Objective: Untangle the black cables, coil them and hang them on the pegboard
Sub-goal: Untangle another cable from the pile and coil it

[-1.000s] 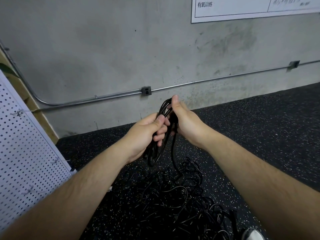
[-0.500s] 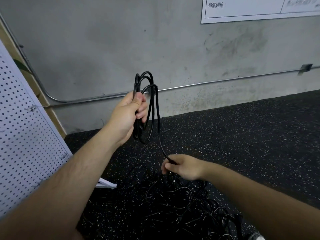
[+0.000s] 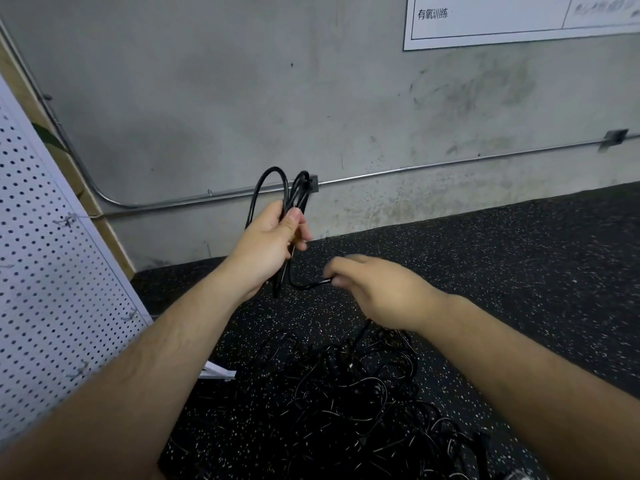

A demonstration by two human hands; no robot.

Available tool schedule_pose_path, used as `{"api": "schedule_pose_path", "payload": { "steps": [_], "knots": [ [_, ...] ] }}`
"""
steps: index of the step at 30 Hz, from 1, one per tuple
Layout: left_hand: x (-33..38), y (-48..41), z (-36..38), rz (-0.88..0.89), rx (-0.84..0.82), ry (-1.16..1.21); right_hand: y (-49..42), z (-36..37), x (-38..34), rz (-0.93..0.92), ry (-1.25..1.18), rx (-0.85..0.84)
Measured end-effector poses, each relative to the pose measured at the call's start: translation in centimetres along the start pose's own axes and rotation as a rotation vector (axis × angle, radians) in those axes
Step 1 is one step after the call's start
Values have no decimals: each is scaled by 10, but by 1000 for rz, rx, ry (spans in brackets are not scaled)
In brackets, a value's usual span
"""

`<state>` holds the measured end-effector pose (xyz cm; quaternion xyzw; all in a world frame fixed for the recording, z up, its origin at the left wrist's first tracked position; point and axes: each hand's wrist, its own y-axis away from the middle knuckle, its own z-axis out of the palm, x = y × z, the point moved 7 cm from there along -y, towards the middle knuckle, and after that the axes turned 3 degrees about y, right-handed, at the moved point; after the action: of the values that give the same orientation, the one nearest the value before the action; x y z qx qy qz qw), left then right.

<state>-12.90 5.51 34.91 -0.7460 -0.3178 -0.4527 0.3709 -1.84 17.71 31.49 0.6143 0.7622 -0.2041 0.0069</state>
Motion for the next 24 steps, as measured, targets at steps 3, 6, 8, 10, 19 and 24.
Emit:
{"api": "schedule_pose_path", "payload": {
  "steps": [3,6,8,10,19,24],
  "knots": [
    [-5,7,18,-60,-123,-45,-2,-27,-5,-6,-52,219],
    [-8,18,39,-142,-274,174,-2,-43,5,99,-103,342],
    [-6,23,47,-223,-325,432,-1,-48,14,174,-137,378],
    [-2,24,49,-282,-350,571,1,-49,23,257,-177,391],
    [18,6,15,-152,-137,743,21,-4,62,344,-594,137],
    [20,0,2,-104,-48,812,25,34,58,348,-678,-16]
  ]
}}
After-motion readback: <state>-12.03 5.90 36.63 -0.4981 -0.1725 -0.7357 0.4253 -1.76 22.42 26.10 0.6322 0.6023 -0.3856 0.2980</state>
